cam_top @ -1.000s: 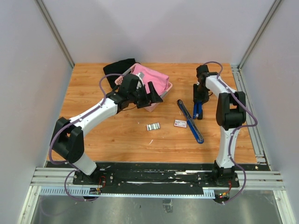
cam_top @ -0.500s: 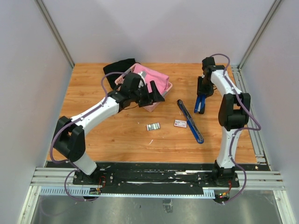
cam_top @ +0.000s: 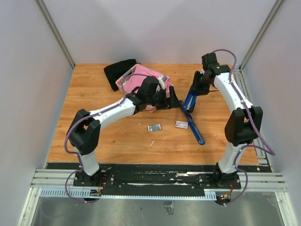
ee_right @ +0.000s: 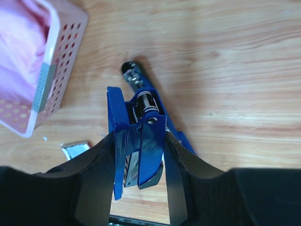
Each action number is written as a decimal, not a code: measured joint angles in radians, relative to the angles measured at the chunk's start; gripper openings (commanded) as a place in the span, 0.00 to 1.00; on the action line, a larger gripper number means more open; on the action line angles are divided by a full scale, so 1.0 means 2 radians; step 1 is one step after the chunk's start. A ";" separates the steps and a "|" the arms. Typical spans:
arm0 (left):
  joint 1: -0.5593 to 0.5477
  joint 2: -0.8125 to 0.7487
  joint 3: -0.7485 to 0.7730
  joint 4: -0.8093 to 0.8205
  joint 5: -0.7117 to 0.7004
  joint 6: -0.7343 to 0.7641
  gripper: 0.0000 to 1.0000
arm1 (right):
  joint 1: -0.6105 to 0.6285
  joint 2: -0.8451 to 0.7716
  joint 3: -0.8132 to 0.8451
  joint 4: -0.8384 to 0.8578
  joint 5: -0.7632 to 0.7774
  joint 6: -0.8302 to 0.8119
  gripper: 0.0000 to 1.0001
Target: Load the staples into the stapler
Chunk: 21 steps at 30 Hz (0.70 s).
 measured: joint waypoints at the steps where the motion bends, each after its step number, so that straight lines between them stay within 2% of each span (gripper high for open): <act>1: -0.001 0.008 0.002 0.004 0.003 0.000 0.89 | 0.009 0.000 -0.003 0.000 -0.007 0.006 0.00; 10: -0.010 0.042 0.014 0.018 0.006 0.008 0.87 | 0.073 0.000 -0.009 0.003 -0.042 0.034 0.00; 12: -0.011 0.044 0.014 0.013 0.000 0.012 0.81 | 0.080 0.001 -0.007 0.002 -0.046 0.037 0.01; 17: -0.011 0.046 0.014 -0.002 -0.011 0.022 0.59 | 0.084 0.004 0.005 0.002 -0.055 0.039 0.00; 21: -0.011 0.046 0.014 -0.008 -0.013 0.029 0.49 | 0.084 0.008 0.007 0.002 -0.056 0.040 0.00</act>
